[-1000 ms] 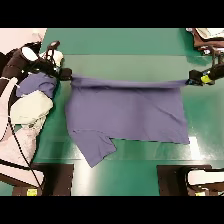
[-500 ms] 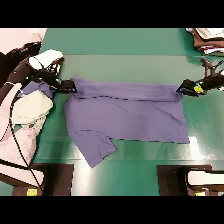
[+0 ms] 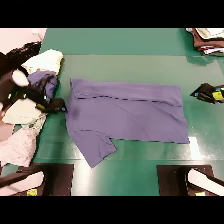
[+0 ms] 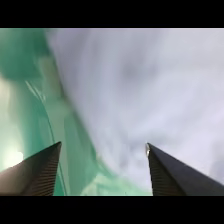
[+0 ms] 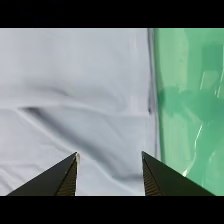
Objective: Fold the shirts.
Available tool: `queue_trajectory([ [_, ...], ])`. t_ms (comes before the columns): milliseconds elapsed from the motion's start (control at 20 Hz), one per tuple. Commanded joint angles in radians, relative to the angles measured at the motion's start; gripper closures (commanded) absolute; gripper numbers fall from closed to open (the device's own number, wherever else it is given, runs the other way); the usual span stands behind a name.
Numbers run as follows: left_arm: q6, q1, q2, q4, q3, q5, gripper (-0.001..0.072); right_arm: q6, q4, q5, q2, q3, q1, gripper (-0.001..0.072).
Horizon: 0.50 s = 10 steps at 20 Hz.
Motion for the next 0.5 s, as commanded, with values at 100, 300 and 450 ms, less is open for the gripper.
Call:
queue_trajectory([
  [100,-0.040,-0.002,0.297,-0.156,-0.416,0.030,0.0106,-0.009,0.011,-0.019,0.134,-0.092,-0.053,0.0271],
  [300,-0.035,-0.089,0.312,-0.278,-0.528,0.154,0.0107,-0.009,0.012,-0.017,0.172,-0.092,-0.052,0.0272],
  [450,-0.098,-0.175,0.312,-0.283,-0.542,0.285,0.0107,-0.009,0.011,-0.010,0.210,-0.092,-0.053,0.0272],
])
